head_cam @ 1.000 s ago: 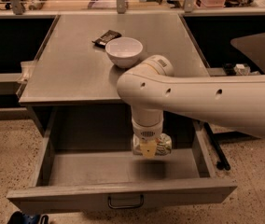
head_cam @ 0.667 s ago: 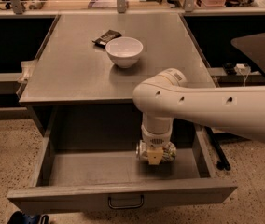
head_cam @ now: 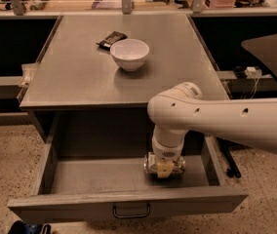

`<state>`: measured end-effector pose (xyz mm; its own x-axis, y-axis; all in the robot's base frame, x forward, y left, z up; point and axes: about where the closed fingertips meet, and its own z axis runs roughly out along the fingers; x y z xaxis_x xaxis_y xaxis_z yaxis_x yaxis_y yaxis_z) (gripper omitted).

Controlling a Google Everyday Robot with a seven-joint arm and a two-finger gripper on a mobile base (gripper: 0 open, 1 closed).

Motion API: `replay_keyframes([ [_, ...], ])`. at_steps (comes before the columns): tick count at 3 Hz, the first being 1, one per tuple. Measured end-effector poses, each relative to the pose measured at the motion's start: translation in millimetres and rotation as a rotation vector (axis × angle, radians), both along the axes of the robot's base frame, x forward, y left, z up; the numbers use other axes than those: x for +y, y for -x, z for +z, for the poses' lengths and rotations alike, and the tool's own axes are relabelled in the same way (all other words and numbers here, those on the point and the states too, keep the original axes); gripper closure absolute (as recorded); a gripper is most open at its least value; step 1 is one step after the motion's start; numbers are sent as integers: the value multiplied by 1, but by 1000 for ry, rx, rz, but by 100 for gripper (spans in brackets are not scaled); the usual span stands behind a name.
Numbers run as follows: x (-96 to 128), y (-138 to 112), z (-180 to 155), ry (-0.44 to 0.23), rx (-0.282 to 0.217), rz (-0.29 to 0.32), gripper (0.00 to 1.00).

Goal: Place 7up can into top drawer

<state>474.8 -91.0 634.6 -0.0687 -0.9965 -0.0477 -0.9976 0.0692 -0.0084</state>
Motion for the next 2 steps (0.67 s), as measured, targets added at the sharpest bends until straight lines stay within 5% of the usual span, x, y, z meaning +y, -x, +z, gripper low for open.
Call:
replay_keyframes([
  [2,0,0,0,0,0,0,27],
])
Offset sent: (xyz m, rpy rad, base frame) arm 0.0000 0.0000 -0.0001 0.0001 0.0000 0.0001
